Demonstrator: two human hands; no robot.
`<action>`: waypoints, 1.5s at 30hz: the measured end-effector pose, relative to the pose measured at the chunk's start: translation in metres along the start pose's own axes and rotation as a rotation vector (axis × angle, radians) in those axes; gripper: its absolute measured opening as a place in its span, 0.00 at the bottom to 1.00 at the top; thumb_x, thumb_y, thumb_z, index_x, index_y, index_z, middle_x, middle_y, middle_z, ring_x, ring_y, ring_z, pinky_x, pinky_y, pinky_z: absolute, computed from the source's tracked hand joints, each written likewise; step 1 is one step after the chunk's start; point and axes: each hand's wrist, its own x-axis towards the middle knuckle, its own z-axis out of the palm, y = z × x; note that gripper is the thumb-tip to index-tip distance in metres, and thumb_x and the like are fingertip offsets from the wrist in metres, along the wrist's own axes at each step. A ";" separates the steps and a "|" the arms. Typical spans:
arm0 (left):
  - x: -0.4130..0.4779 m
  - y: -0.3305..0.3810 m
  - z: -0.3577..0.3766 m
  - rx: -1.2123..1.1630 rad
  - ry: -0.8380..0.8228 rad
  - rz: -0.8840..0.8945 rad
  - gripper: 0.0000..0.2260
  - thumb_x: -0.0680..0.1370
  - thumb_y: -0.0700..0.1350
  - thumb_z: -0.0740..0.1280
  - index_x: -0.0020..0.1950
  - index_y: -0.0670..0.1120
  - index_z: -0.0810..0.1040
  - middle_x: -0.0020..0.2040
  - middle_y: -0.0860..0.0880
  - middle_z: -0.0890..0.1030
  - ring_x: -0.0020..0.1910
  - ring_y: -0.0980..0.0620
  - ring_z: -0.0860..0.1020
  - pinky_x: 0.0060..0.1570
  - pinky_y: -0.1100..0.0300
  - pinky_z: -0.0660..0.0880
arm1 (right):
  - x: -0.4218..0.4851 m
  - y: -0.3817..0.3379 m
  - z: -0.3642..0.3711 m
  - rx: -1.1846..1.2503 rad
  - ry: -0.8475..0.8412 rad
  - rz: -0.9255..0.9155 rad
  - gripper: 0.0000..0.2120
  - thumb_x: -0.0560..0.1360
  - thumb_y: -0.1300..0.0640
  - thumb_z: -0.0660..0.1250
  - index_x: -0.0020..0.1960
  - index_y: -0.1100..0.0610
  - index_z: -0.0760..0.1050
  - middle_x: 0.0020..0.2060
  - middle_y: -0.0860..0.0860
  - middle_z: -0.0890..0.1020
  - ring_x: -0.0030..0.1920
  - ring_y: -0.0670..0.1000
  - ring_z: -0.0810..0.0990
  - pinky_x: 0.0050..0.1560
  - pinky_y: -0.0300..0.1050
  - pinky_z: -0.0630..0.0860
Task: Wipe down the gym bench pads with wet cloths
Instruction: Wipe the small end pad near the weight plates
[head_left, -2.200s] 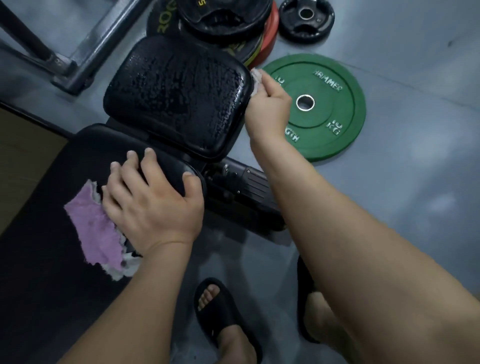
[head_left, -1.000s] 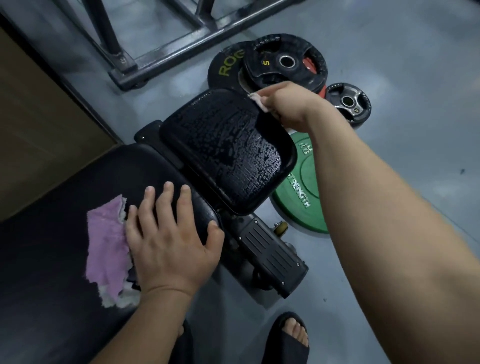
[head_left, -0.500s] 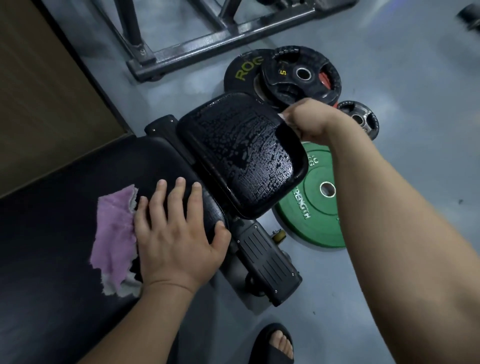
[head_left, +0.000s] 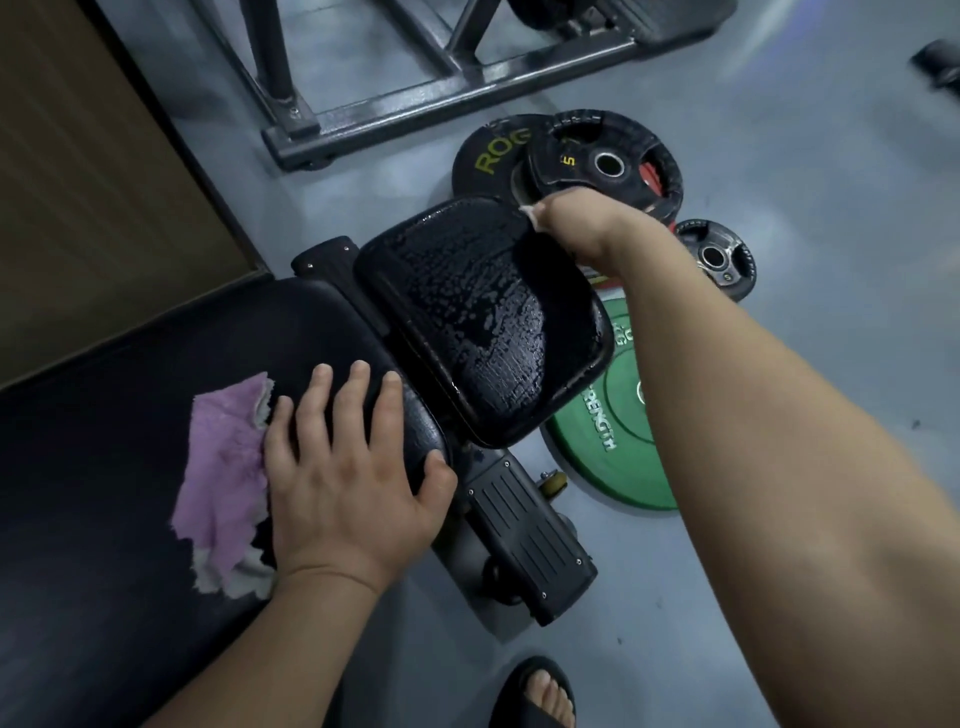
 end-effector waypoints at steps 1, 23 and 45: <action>0.000 0.000 0.000 0.002 -0.003 -0.002 0.34 0.75 0.61 0.58 0.76 0.43 0.70 0.76 0.40 0.69 0.78 0.37 0.62 0.75 0.35 0.56 | -0.005 0.015 -0.002 0.060 -0.014 0.054 0.07 0.72 0.61 0.61 0.42 0.55 0.77 0.36 0.52 0.78 0.38 0.51 0.74 0.43 0.46 0.70; 0.000 -0.001 -0.002 -0.029 -0.013 -0.002 0.34 0.74 0.60 0.60 0.75 0.43 0.71 0.75 0.40 0.70 0.77 0.36 0.62 0.74 0.35 0.57 | -0.008 0.028 0.000 -0.012 0.116 -0.028 0.13 0.79 0.62 0.59 0.36 0.54 0.71 0.28 0.46 0.71 0.32 0.48 0.66 0.33 0.43 0.64; 0.002 -0.005 -0.001 -0.046 -0.057 0.030 0.33 0.74 0.61 0.60 0.75 0.44 0.72 0.75 0.41 0.71 0.77 0.36 0.64 0.75 0.35 0.58 | 0.037 -0.115 0.054 -0.805 -0.268 -0.268 0.13 0.77 0.47 0.67 0.57 0.51 0.82 0.55 0.47 0.81 0.55 0.52 0.79 0.62 0.49 0.75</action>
